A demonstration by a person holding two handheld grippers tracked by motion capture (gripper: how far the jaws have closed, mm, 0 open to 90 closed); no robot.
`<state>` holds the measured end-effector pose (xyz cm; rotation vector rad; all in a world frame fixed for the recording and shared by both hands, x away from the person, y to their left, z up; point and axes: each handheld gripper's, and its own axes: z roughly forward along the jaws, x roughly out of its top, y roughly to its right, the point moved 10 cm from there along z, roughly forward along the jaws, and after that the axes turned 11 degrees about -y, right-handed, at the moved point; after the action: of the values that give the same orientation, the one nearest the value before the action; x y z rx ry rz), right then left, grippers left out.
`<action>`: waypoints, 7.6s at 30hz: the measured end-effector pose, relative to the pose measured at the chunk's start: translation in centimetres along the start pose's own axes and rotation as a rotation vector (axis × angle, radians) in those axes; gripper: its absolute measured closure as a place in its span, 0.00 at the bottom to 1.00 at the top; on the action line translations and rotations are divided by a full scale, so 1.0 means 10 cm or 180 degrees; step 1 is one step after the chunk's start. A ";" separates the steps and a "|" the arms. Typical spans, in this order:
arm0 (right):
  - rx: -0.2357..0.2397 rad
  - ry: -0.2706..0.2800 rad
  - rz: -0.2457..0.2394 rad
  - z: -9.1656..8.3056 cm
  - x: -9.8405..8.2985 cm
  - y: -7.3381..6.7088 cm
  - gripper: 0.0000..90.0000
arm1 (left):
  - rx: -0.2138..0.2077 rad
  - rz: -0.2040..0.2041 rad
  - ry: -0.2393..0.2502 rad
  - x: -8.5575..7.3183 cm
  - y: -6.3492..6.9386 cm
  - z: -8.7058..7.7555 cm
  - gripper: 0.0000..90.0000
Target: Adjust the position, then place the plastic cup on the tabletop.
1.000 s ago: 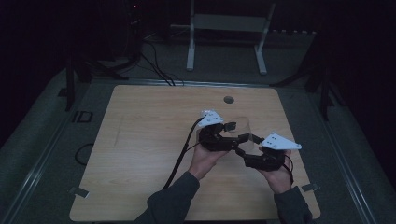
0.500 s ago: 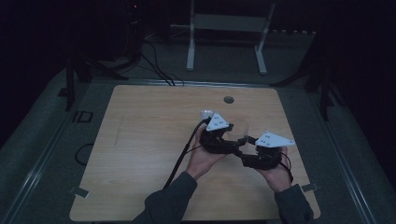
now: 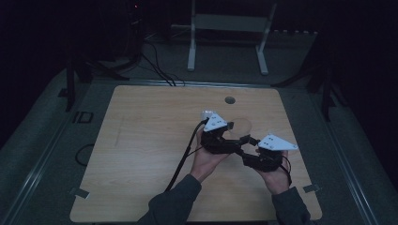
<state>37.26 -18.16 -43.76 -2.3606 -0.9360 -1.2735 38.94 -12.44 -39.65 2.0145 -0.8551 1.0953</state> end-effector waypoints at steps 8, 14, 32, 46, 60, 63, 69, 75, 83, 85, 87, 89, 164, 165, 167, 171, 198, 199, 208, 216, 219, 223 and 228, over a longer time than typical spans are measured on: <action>-0.0003 0.0073 0.0095 0.01 -0.01 0.00 0.46 | -0.0058 -0.0067 0.0124 0.03 0.03 -0.02 0.27; 0.0005 0.0083 0.0091 0.01 -0.03 -0.01 0.46 | -0.0100 -0.0076 0.0122 0.03 0.05 -0.01 0.30; -0.0064 0.0033 0.0181 -0.02 -0.12 0.10 0.33 | 0.0031 0.0156 0.0045 -0.02 0.06 0.05 0.33; -0.0172 -0.0041 0.0249 -0.08 -0.32 0.15 0.30 | 0.0276 0.0261 0.0033 -0.06 -0.02 0.03 0.33; -0.0221 -0.0074 0.0432 -0.08 -0.50 0.28 0.30 | 0.0413 0.0324 0.0026 -0.10 -0.07 0.01 0.33; -0.0223 -0.0078 0.0444 -0.08 -0.52 0.28 0.30 | 0.0423 0.0327 0.0018 -0.12 -0.07 0.02 0.33; -0.0207 -0.0077 0.0494 -0.07 -0.56 0.28 0.30 | 0.0436 0.0340 0.0008 -0.13 -0.08 0.03 0.33; -0.0201 -0.0096 0.0495 -0.06 -0.57 0.27 0.30 | 0.0433 0.0365 0.0002 -0.15 -0.07 0.05 0.33; -0.0215 -0.0084 0.0510 -0.08 -0.59 0.30 0.30 | 0.0442 0.0372 -0.0008 -0.19 -0.07 0.07 0.33; -0.0214 -0.0084 0.0510 -0.08 -0.59 0.30 0.30 | 0.0434 0.0367 -0.0001 -0.19 -0.07 0.07 0.33; -0.0216 -0.0084 0.0509 -0.08 -0.59 0.30 0.30 | 0.0442 0.0380 -0.0007 -0.20 -0.08 0.07 0.33; -0.0217 -0.0084 0.0513 -0.08 -0.59 0.30 0.30 | 0.0438 0.0377 -0.0001 -0.21 -0.08 0.08 0.33; -0.0309 -0.0055 0.0666 -0.20 -0.69 0.43 0.30 | 0.0394 0.0456 -0.0001 -0.62 -0.13 0.33 0.33; -0.0310 -0.0055 0.0665 -0.20 -0.69 0.43 0.30 | 0.0396 0.0456 0.0000 -0.62 -0.13 0.33 0.33; -0.0311 -0.0053 0.0672 -0.20 -0.70 0.43 0.30 | 0.0396 0.0457 0.0003 -0.63 -0.13 0.34 0.33; -0.0319 -0.0050 0.0672 -0.21 -0.70 0.44 0.30 | 0.0394 0.0469 -0.0014 -0.66 -0.13 0.36 0.33; -0.0334 -0.0041 0.0681 -0.22 -0.71 0.46 0.30 | 0.0467 0.0492 -0.0153 -0.85 -0.20 0.47 0.33; -0.0334 -0.0042 0.0681 -0.22 -0.71 0.46 0.30 | 0.0467 0.0486 -0.0154 -0.85 -0.20 0.47 0.33; -0.0331 -0.0044 0.0683 -0.22 -0.71 0.45 0.30 | 0.0501 0.0511 -0.0204 -0.91 -0.22 0.52 0.33; -0.0328 -0.0045 0.0686 -0.22 -0.71 0.45 0.30 | 0.0516 0.0526 -0.0251 -0.94 -0.23 0.56 0.32; -0.0329 -0.0043 0.0684 -0.22 -0.71 0.46 0.30 | 0.0513 0.0514 -0.0268 -0.96 -0.24 0.57 0.32; -0.0327 -0.0045 0.0687 -0.22 -0.71 0.45 0.30 | 0.0509 0.0507 -0.0269 -0.97 -0.24 0.59 0.32; -0.0326 -0.0045 0.0685 -0.22 -0.71 0.45 0.30 | 0.0520 0.0514 -0.0297 -0.99 -0.24 0.61 0.31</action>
<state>36.10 -25.58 -48.22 -2.4720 -0.6133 -1.2478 39.19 -13.80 -51.40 2.1759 -1.0200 1.2019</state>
